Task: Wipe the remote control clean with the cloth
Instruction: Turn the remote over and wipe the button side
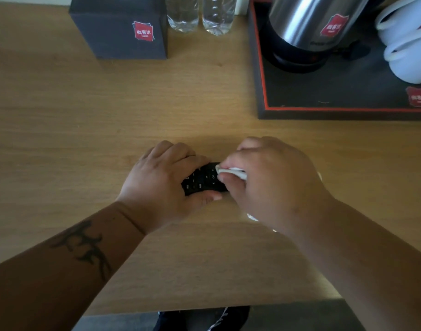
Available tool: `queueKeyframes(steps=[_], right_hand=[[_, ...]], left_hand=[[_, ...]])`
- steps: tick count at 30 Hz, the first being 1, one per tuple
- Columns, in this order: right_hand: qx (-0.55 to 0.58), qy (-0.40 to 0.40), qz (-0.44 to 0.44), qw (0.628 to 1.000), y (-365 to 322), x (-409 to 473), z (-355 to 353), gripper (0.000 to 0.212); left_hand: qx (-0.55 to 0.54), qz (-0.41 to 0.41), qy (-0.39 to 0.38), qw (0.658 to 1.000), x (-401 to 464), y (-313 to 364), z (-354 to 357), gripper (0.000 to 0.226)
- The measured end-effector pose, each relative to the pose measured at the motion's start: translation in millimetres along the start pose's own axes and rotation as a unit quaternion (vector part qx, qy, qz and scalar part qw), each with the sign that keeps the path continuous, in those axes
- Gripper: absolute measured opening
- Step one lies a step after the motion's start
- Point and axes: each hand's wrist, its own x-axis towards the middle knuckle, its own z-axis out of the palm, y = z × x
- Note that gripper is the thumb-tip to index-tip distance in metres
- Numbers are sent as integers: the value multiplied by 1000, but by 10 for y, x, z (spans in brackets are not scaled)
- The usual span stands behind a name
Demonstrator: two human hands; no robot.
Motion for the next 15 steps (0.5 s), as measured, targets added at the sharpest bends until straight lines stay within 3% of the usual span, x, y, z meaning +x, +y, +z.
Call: queueKeyframes(steps=[5,12,15], right_hand=[[1,-27,39,999,131,-48,-145,12],[-1,-66,-47,997,-170,300,-29,17],[-29,-97,-29,994,-38,278,-147,18]], left_hand=[[-37,-53,7,998,1,-15,-13,66],[-44,-60,23,997,19,-9,13,61],[-41,-65,6,997,16,-33,16,63]])
